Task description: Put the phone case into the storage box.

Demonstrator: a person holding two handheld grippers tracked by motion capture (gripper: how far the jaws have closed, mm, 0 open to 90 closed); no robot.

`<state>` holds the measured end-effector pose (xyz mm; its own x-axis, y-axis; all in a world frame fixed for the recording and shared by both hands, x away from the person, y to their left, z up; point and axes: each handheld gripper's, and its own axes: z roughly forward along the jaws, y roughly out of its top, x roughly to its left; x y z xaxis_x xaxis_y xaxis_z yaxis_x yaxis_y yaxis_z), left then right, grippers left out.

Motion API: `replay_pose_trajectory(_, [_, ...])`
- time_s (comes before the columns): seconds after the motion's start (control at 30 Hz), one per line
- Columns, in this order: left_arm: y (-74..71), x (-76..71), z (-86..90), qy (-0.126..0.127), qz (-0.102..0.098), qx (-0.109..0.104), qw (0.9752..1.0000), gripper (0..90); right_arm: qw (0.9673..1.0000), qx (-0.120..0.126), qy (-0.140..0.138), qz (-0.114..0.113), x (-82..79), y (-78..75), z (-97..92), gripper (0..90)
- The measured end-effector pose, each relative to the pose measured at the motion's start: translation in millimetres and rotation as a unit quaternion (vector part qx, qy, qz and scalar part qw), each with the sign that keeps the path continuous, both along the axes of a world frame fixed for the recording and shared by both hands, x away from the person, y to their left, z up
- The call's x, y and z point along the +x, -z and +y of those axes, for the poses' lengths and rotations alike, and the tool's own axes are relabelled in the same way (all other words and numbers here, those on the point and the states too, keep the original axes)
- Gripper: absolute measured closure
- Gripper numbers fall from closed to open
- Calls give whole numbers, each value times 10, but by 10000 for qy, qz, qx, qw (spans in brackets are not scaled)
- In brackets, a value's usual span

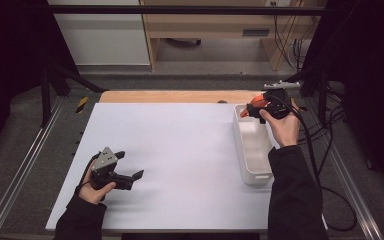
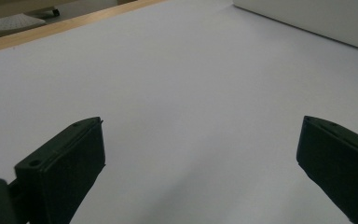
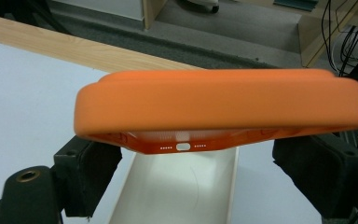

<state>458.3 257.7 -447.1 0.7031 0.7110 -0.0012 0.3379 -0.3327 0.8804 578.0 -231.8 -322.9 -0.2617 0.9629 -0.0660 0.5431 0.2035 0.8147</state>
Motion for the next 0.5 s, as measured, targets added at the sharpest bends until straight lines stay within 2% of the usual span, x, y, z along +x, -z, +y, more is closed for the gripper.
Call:
replay_pose_trajectory(0.2, [7, 3, -2, 0, 6, 19, 10000, 5, 9999, 53, 108, 59, 64, 69, 23, 156])
replay_pose_trajectory(0.33, [11, 4, -4, 4, 11, 24, 10000, 5, 9996, 16, 268, 76, 109, 113, 46, 156])
replay_pose_trajectory(0.5, [17, 5, -8, 17, 23, 33, 10000, 5, 9994, -2, 332, 132, 150, 149, 63, 155])
